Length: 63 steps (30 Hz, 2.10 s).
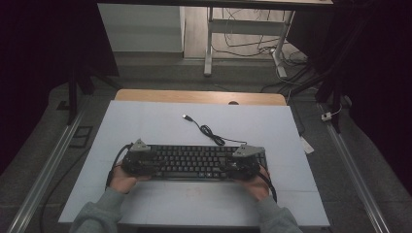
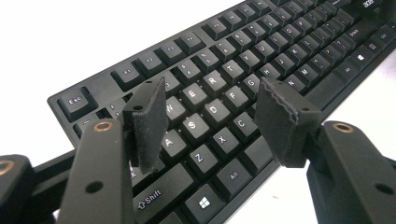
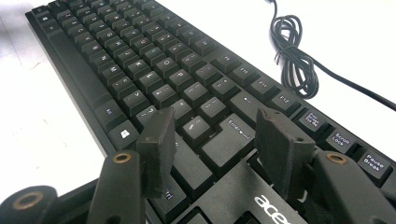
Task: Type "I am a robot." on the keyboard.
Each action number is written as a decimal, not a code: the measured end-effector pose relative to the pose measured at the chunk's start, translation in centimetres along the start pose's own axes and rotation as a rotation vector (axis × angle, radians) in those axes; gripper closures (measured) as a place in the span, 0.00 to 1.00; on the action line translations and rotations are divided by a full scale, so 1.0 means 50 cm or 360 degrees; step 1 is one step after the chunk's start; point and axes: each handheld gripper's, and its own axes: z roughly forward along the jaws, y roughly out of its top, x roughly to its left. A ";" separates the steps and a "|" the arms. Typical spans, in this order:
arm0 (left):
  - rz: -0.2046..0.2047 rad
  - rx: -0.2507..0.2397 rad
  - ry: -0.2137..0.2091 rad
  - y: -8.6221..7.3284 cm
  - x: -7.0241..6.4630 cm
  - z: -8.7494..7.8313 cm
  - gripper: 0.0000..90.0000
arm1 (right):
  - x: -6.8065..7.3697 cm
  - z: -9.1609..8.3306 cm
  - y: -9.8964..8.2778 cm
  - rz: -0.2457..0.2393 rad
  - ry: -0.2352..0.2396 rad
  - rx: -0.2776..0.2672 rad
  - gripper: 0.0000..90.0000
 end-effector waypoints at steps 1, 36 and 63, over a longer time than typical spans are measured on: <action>0.0001 0.0001 0.0000 0.000 0.000 0.000 0.48 | 0.000 0.000 0.000 0.0001 0.0000 0.0000 0.54; 0.0017 -0.0005 0.0025 0.006 0.003 0.002 0.47 | 0.001 0.001 0.000 0.0000 0.0004 -0.0008 0.54; 0.0121 0.0012 0.0014 0.041 -0.012 0.056 0.92 | 0.003 0.002 0.000 -0.0006 -0.0009 0.0005 0.54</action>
